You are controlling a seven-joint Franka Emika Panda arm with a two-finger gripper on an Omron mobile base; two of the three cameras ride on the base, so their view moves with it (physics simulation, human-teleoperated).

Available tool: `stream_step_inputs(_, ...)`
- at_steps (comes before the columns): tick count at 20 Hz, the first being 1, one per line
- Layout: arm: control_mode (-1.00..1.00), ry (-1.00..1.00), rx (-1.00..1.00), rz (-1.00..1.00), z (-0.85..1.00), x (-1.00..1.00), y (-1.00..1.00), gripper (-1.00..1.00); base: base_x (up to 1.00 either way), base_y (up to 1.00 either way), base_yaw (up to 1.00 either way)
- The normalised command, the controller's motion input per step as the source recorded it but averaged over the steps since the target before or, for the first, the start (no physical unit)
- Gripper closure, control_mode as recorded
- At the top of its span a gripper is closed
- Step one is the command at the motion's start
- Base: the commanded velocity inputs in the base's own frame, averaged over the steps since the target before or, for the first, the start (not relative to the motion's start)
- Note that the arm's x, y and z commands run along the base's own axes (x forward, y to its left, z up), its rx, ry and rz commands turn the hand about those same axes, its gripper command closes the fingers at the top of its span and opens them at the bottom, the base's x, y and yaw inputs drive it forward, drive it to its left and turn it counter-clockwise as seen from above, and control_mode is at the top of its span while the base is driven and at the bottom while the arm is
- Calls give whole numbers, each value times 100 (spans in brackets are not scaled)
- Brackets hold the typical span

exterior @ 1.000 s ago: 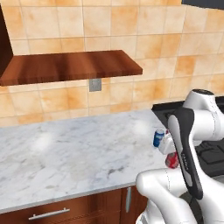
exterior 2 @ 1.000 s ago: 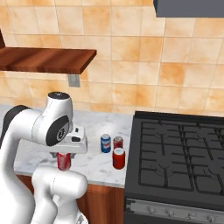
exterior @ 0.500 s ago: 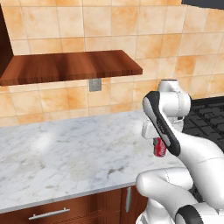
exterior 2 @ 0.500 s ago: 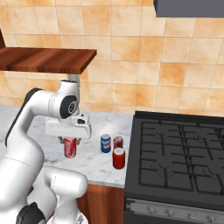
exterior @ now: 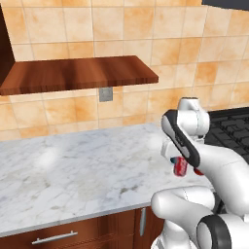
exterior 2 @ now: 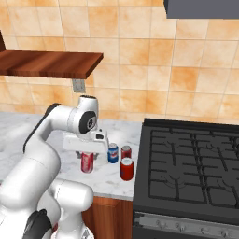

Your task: Four empty soda cans are scattered around the kitchen. Gather all the cans and cluster them next to the stove for recycling.

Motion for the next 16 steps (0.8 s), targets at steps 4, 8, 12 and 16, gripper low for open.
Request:
stream_step_inputs(4, -100, -7, -3, 0, -4, 37, -44, 100, 0, 0, 0)
stream_step_inputs(8, -100, 0, -2, 0, 0, 83, -32, 100, 0, 0, 0)
stream_step_inputs(12, -100, 0, 0, 0, -6, 73, -4, 100, 0, 0, 0)
stream_step_inputs(16, -100, 4, 0, 0, -11, 4, 0, 100, 0, 0, 0)
